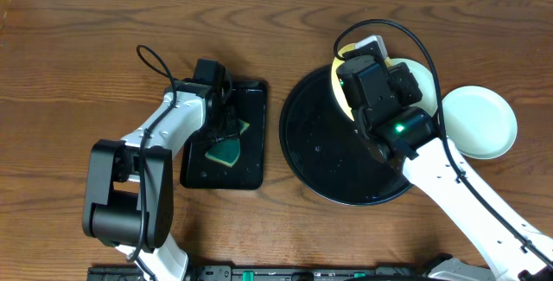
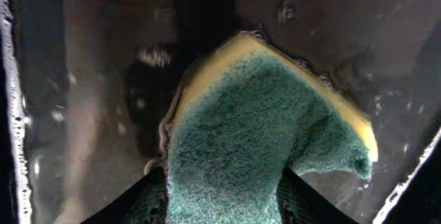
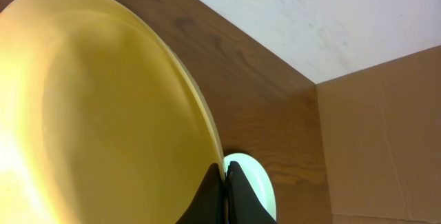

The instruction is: Clean dirty plates on tray and stack at the side

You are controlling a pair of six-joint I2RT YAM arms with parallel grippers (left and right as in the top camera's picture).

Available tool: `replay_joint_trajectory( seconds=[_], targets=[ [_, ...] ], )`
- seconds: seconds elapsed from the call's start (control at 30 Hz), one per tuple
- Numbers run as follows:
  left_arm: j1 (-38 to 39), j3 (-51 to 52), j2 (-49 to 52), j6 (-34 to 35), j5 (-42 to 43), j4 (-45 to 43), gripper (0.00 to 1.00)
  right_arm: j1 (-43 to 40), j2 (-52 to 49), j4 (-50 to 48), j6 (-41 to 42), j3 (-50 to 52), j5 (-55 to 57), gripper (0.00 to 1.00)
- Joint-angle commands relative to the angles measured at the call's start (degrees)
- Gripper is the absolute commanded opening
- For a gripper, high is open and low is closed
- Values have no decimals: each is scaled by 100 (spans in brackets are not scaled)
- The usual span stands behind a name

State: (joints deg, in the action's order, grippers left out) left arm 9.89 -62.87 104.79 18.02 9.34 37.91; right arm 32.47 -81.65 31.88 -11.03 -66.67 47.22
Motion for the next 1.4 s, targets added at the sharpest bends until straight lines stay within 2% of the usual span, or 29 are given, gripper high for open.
replay_joint_trajectory(
  seconds=[0.0, 0.37, 0.4, 0.47, 0.53, 0.57, 0.87, 0.9, 0.97, 1.03, 1.37],
  targets=[
    [-17, 50, 11, 4, 315, 175, 52, 11, 52, -15, -15, -116, 140, 1],
    [-17, 81, 11, 4, 417, 299, 54, 11, 52, 4, -15, -116, 140, 1],
    [-17, 81, 11, 4, 415, 297, 48, 11, 52, 4, -15, -116, 140, 1],
    [-17, 81, 11, 4, 413, 289, 26, 11, 52, 7, -15, -116, 140, 1],
    [-17, 81, 11, 4, 413, 254, 13, 11, 52, 7, -15, -116, 140, 1],
    [-17, 81, 11, 4, 413, 232, 9, 11, 52, 7, -15, -116, 140, 1],
    [-24, 28, 9, 4, 149, -184, 7, 11, 52, 48, -15, -116, 142, 1],
    [-24, 22, 9, 2, 131, -240, 11, 11, 52, 52, -15, -116, 142, 1],
    [-24, 22, 9, 4, 133, -313, 41, 11, 52, 52, -15, -116, 142, 1],
    [-22, 22, 9, 4, 133, -328, 56, 11, 52, 48, -15, -116, 140, 1],
    [-22, 22, 9, 4, 136, -70, 58, 11, 52, 48, -13, -116, 140, 1]
  ],
)
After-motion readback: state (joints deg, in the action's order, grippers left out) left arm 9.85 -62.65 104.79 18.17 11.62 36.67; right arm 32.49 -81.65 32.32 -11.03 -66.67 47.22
